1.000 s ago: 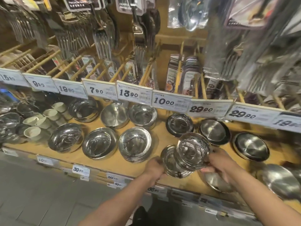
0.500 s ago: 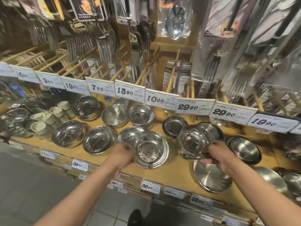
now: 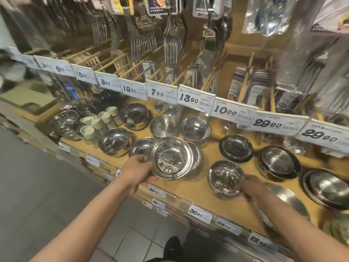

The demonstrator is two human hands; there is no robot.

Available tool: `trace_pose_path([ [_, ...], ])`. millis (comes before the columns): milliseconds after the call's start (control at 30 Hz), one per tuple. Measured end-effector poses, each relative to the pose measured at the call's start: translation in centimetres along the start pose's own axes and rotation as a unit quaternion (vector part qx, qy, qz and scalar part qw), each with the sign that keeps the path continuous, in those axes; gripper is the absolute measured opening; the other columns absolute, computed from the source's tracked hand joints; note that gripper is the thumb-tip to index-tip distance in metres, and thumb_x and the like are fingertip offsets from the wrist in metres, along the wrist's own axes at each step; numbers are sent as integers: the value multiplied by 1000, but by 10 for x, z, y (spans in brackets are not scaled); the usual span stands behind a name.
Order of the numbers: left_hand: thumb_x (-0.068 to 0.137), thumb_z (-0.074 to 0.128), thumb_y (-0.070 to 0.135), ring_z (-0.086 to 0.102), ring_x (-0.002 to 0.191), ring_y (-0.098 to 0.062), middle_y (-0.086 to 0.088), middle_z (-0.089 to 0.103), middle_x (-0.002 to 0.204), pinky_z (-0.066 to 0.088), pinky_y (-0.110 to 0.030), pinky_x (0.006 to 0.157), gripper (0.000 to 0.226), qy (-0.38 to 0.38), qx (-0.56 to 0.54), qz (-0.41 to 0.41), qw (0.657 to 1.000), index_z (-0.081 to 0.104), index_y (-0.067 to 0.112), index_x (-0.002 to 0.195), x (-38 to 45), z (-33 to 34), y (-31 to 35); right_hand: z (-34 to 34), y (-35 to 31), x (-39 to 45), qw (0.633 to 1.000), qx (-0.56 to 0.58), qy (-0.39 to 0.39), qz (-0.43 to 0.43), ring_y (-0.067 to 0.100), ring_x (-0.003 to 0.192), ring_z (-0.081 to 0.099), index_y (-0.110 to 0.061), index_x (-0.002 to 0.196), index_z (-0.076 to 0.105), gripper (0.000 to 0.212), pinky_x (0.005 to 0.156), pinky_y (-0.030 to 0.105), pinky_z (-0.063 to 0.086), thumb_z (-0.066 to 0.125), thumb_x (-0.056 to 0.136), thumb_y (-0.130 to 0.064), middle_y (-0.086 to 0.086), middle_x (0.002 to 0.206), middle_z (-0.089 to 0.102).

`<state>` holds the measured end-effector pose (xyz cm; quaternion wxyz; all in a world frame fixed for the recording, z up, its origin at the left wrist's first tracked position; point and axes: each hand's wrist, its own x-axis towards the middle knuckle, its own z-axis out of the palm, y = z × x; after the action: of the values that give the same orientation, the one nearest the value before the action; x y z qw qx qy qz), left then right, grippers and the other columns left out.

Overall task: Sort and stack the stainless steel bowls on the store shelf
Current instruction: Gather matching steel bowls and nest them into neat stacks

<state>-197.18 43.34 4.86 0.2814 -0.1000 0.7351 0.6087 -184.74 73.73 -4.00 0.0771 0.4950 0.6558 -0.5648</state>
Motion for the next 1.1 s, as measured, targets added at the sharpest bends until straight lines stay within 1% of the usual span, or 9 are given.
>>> trace_pose_path([
  [100,93,64,-2,78,75,-24,-11,79,83,60,-22,55,5,6,-8,-4,1000,64,2,96,6,-5,-1,0,0,4,999,-35,11,-15,53,91,70,6,118,63,36,83,55,58,55,85,16,35,102,70],
  [267,95,59,-3,78,79,-24,-9,79,78,62,-25,60,9,-15,1,-6,1000,64,-1,101,22,-6,4,-2,3,0,995,-98,16,-26,20,63,67,-1,121,65,37,46,21,47,69,84,1,5,78,69],
  [467,93,62,-3,77,82,-28,-20,77,93,64,-29,62,14,-49,10,-21,999,62,-5,107,51,-4,20,-7,-38,-29,951,-283,116,-51,33,103,62,0,129,58,55,77,33,46,68,90,-38,12,107,68],
  [567,95,62,0,76,78,-27,-19,77,89,64,-32,63,15,-80,14,-36,996,62,-4,109,68,3,23,6,-70,-49,937,-272,156,-154,25,96,61,-12,132,58,49,82,37,49,65,90,-37,6,107,69],
  [667,95,62,0,77,80,-29,-22,74,96,64,-34,65,22,-115,45,-48,991,57,-3,117,84,10,21,34,-92,-60,967,-179,27,-180,13,94,65,-20,129,61,40,84,33,54,63,94,-39,-4,115,68],
  [767,94,63,-3,75,94,-36,-30,68,114,63,-27,55,31,-156,55,-68,984,53,0,123,96,12,18,67,-93,-56,980,-88,-44,-170,6,74,66,-17,110,64,22,59,20,52,64,97,-34,-1,101,67],
  [833,93,62,-4,75,96,-37,-31,66,117,63,-29,56,30,-165,64,-68,982,54,-1,122,103,13,17,85,-87,-48,986,-62,-24,-153,13,71,64,-3,116,63,24,56,22,54,63,97,-16,6,96,66],
  [933,93,62,-4,77,71,-28,-26,72,99,61,-27,51,15,-142,97,-40,984,59,1,108,110,17,15,100,-82,-42,987,-72,27,-142,17,67,63,-7,88,64,7,71,34,62,62,91,-2,7,80,63],
  [1100,91,68,2,77,67,-24,-15,77,84,63,-32,59,9,-110,183,17,977,69,1,100,120,21,9,112,-71,-38,987,-86,54,-123,0,47,66,-2,90,65,8,39,11,44,71,86,-3,9,79,71],
])
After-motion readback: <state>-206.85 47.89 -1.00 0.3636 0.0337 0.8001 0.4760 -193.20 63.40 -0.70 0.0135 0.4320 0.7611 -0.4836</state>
